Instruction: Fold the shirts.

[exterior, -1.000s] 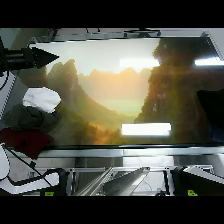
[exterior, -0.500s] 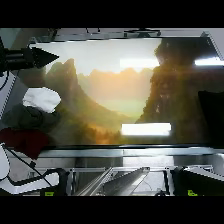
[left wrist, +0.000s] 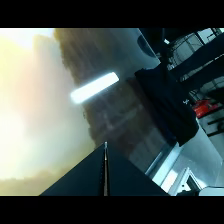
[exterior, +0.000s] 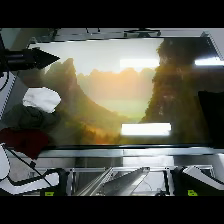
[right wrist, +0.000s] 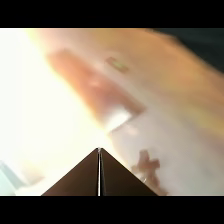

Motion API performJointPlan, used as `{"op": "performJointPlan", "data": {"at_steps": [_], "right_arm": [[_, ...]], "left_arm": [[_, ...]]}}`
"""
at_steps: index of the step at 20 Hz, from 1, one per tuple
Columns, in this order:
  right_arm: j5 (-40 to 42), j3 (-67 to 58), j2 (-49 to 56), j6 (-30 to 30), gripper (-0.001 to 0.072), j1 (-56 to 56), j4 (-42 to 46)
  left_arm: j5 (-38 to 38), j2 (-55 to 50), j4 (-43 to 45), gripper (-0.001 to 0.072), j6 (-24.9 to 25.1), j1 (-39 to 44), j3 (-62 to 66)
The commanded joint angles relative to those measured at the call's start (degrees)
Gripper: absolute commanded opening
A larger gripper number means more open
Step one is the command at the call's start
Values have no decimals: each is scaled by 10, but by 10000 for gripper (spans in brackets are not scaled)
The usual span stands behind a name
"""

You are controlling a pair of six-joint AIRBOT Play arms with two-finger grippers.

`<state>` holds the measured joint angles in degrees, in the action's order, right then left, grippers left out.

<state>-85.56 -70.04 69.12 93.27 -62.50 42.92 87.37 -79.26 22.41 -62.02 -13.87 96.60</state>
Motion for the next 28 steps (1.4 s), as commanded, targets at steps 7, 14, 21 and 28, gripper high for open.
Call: {"op": "performJointPlan", "data": {"at_steps": [7, 14, 21, 28], "right_arm": [[160, 250, -174, -179, 21, 479, 6], [254, 363, -230, -175, 21, 690, -20], [252, 363, -230, -168, 21, 690, -22], [252, 363, -230, -168, 21, 690, -22]], "left_arm": [[39, 116, 7, -2, 29, 86, -270], [-53, 274, 60, 0, 34, 140, -573], [-75, 322, 61, 1, 35, 140, -589], [-78, 328, 61, 0, 35, 140, -589]]}}
